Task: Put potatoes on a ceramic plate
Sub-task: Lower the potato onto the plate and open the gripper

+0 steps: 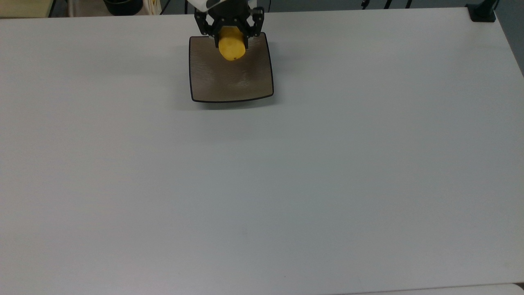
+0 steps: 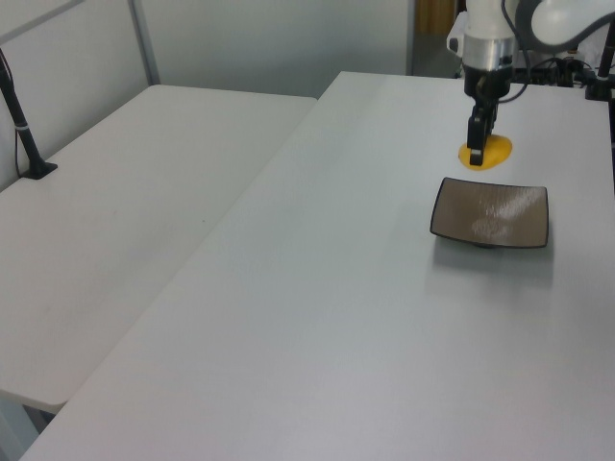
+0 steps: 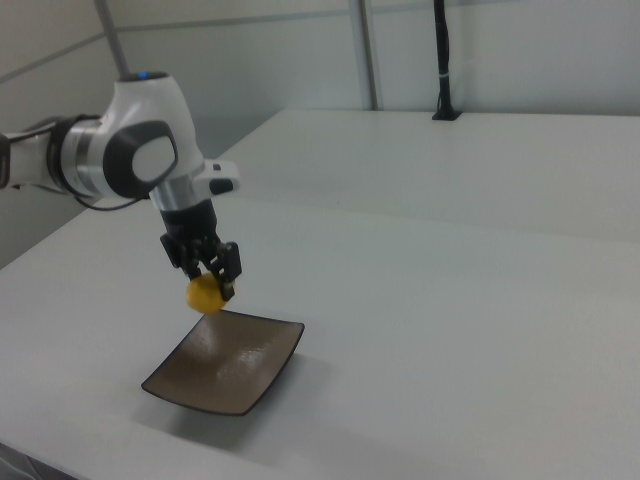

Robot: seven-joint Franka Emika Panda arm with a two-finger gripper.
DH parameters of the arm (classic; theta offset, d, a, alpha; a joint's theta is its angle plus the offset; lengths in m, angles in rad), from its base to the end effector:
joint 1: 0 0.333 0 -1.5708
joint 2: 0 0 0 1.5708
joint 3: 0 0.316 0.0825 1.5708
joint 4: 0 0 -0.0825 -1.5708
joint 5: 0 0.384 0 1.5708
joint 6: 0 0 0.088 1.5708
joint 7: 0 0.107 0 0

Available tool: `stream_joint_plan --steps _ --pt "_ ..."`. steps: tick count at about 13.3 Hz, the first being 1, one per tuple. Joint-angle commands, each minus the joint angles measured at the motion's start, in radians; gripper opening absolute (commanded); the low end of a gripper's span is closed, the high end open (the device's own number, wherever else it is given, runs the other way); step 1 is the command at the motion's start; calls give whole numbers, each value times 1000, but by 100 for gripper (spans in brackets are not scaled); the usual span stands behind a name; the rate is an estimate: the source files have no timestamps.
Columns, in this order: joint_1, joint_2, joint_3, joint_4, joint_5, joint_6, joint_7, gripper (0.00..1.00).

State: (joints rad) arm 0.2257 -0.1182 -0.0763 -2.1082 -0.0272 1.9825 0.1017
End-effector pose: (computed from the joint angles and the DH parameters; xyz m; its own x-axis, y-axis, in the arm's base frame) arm 0.5109 0.0742 0.4677 0.9982 0.0592 -0.0062 0.0593 -0.9981 0.0166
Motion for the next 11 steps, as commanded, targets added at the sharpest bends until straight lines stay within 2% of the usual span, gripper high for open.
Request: stream_joint_plan --steps 1,5,8,10,11 --pt "21 -32 -3 -156 -19 171 1 0" --pt "23 -26 -3 -277 -19 363 1 0" --pt "23 -6 -3 -305 -54 406 1 1" --pt "23 2 -3 -305 -56 407 1 11" --pt "21 9 -3 -305 -56 403 1 21"
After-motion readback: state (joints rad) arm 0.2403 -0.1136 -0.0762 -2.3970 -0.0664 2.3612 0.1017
